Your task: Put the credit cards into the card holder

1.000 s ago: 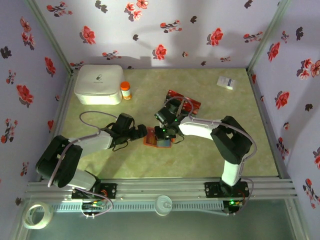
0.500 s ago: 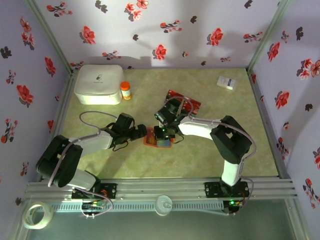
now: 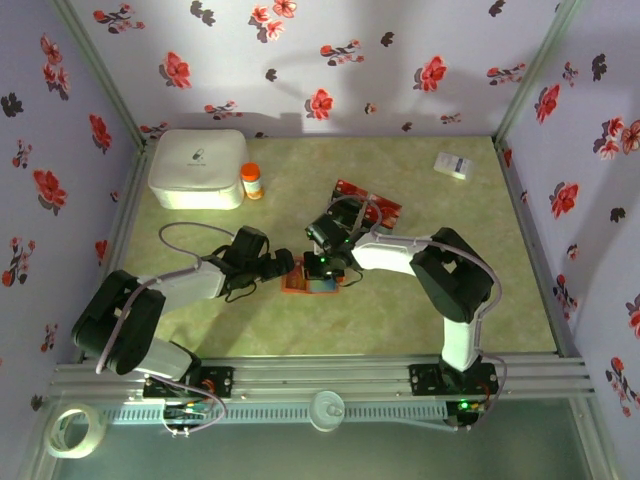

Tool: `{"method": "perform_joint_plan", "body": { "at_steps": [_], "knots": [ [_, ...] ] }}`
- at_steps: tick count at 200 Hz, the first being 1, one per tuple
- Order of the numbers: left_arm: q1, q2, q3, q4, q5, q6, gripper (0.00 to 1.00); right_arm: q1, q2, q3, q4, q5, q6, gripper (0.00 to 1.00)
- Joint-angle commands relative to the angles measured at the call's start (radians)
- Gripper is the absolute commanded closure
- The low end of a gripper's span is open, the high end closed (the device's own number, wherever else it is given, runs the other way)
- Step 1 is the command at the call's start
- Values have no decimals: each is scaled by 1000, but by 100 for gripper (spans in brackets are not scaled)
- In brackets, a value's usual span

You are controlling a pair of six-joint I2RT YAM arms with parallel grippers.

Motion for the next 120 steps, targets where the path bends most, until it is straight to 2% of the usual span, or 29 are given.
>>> {"method": "perform_joint_plan", "body": {
  "at_steps": [1, 50, 120],
  "knots": [
    [39, 140, -99, -174, -109, -7, 0, 6, 24, 10, 4, -11, 16, 99],
    [39, 122, -94, -183, -107, -3, 0, 8, 10, 15, -4, -14, 14, 96],
    [39, 8, 4, -304, -103, 59, 0, -13, -129, -4, -67, 36, -16, 86]
  ]
}}
